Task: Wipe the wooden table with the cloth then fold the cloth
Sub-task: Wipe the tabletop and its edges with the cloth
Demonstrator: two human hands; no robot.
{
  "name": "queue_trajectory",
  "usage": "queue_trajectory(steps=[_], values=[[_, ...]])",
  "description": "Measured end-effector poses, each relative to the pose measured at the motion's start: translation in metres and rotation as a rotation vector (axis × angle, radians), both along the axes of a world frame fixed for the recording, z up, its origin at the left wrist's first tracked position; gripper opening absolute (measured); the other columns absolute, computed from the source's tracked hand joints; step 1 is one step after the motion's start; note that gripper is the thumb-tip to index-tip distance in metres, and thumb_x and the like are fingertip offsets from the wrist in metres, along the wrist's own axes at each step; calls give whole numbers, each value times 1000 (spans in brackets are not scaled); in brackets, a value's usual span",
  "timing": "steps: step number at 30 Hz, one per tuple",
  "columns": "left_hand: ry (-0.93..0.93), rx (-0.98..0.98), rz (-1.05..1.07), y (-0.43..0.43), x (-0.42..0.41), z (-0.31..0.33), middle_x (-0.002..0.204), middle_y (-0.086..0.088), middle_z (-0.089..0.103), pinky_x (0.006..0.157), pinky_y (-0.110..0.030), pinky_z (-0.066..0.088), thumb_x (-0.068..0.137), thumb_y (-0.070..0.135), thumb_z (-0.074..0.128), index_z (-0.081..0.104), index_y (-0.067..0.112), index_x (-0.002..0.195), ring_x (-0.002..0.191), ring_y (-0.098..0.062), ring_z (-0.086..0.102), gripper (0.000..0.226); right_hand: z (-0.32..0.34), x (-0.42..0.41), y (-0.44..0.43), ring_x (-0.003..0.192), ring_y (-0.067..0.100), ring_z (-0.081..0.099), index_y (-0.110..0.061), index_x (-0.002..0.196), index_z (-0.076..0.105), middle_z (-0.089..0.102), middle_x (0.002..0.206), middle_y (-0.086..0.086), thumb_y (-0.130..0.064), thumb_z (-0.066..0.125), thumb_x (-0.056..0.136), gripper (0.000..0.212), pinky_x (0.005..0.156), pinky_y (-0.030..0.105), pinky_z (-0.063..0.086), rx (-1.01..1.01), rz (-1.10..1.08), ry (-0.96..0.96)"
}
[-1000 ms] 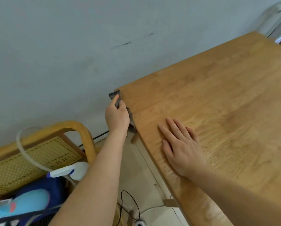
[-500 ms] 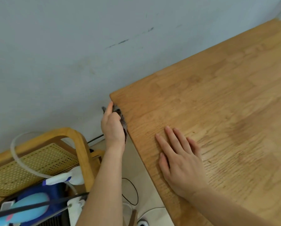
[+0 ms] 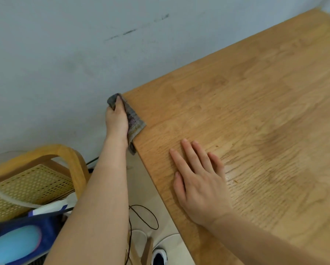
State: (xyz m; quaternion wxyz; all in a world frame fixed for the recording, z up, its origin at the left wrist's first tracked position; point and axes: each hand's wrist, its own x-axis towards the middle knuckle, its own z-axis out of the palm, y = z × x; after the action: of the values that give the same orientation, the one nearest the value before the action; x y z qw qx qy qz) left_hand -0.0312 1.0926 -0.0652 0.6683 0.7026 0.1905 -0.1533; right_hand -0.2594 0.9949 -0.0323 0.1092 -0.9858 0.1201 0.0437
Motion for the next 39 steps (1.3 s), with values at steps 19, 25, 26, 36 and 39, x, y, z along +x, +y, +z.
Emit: queue_trajectory(steps=[19,25,26,36,39], values=[[-93,236,-22,-7,-24,5,132,-5,50,99,-28,42,89,48,57,27,11,143,118,-19,52,72,-4,-2,2,149,18,16,-15,152,29,26,160,0,-38,22,100,57,118,44,12,11,-16,-61],[-162,225,-25,-12,-204,9,129,3,55,89,-21,41,91,43,56,38,20,135,115,-11,54,52,-5,-6,-1,147,16,23,-14,145,41,36,155,0,-32,20,94,59,117,42,14,125,-36,-158],[-166,238,-33,-12,-223,11,125,4,56,87,-21,42,92,42,55,39,20,133,112,-10,55,49,-5,-7,-2,147,15,23,-14,144,43,38,154,-1,-31,20,93,59,118,40,13,157,-36,-172],[-69,350,-65,-15,-121,15,138,-8,49,90,-27,38,96,48,45,33,8,140,125,-26,48,61,-4,-23,-56,144,20,32,-15,145,42,37,155,1,-26,33,95,53,110,41,30,94,308,-157],[-138,376,-50,-15,-190,5,139,-4,50,105,-36,40,92,50,49,32,14,143,127,-21,48,64,-4,-22,-52,142,24,33,-11,143,44,39,153,5,-23,35,93,52,107,44,32,106,256,-163]])
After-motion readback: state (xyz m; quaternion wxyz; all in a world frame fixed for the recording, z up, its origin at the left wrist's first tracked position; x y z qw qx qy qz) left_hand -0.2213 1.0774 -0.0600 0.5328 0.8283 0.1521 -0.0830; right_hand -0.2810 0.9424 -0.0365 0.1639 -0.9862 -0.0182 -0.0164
